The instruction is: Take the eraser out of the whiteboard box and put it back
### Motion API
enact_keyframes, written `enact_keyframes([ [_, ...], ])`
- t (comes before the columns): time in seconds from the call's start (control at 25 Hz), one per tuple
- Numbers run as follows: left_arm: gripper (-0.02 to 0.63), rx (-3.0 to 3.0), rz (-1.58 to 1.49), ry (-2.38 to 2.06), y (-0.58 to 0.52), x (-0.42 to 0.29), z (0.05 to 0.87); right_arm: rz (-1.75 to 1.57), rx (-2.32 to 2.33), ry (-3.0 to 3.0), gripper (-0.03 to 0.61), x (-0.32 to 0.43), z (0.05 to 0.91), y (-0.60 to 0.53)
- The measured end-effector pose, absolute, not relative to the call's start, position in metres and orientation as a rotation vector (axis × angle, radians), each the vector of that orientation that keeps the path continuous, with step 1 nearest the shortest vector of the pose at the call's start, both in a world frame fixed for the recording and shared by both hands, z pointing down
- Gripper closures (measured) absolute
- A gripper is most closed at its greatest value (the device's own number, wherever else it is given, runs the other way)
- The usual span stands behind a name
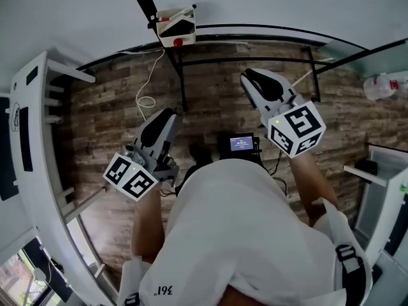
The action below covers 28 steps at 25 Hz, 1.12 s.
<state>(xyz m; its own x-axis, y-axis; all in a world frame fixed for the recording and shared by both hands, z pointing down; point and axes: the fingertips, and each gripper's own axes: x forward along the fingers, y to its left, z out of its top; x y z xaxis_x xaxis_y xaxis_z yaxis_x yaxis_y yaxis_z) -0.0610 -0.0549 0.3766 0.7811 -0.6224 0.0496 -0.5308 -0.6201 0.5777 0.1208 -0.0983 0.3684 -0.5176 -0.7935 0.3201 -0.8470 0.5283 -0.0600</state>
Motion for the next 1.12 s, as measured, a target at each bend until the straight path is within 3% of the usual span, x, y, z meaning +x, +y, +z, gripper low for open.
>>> enact_keyframes([
  [1.12,0.531,2.345,-0.144,-0.814,-0.006,-0.054,0.398,0.365,1.296,-2.518,0.548,0.097,0.395,-0.049],
])
